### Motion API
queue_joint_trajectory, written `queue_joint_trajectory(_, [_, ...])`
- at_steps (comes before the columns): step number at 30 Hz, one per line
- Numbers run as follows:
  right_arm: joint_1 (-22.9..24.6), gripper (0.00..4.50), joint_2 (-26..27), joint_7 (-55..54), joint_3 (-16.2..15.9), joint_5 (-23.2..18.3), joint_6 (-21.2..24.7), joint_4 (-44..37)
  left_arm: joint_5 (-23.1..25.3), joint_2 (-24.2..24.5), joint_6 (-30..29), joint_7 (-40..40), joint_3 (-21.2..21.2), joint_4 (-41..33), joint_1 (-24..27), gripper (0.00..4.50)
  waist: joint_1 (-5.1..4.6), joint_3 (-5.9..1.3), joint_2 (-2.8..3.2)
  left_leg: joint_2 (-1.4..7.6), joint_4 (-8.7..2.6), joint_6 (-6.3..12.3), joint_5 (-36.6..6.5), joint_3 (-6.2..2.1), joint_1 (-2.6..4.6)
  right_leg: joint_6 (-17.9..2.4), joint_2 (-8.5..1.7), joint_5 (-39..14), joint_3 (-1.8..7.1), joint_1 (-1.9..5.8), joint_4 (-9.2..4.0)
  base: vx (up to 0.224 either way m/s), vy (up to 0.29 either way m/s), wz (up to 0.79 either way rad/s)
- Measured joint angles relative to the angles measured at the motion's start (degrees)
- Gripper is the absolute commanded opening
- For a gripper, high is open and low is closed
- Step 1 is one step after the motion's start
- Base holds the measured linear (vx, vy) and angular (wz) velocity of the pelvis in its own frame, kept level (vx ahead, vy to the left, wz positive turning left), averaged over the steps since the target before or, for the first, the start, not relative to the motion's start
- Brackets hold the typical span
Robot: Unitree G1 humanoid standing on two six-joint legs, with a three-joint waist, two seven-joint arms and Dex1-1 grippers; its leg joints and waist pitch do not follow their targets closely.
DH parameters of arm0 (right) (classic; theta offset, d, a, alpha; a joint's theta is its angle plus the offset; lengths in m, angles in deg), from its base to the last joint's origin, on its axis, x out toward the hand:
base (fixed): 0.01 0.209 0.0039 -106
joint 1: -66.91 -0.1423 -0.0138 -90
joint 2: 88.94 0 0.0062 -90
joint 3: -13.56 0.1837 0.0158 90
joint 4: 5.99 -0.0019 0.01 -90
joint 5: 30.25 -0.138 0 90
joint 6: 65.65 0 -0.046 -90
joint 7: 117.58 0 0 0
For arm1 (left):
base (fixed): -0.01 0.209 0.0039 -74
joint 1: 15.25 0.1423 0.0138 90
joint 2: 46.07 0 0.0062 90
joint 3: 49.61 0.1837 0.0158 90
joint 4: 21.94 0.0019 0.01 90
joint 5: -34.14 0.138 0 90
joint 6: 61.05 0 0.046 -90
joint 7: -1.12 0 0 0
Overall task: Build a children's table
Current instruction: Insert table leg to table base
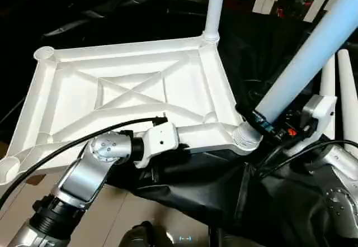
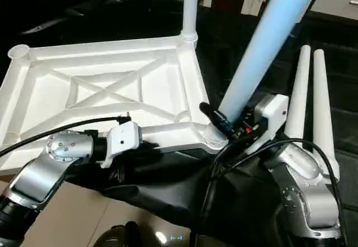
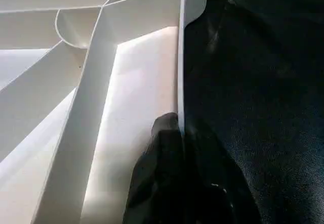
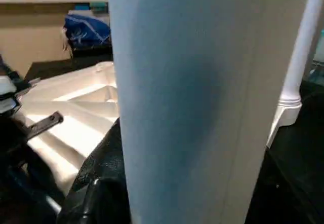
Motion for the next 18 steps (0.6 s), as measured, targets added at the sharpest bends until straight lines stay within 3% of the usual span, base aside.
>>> queue_joint_trajectory(7, [0.1, 1.79, -1.3, 0.9, -0.9, 1.0, 0.0, 0.1, -0.1, 0.0, 0.0, 0.0, 0.2, 0.3, 0.3, 0.0, -0.09, -0.51, -0.21, 0.0, -0.21, 0.0, 0.0, 0.0, 0.04, 0.0, 0.03, 0.0, -0.03, 0.07, -0.23, 0.0, 0.0, 0.0])
queue_joint_trajectory(18, [-1.1, 1.79, 2.5, -3.3, -1.0, 1.9, 0.0, 2.5, 0.2, -0.2, -1.8, 0.4, 0.1, 1.2, 0.1, 0.0, -0.27, -1.21, -0.46, -0.06, -0.45, -0.02, 0.0, -0.01, 0.03, 0.0, 0.04, 0.0, 0.0, 0.15, -0.76, 0.0, 0.0, 0.0])
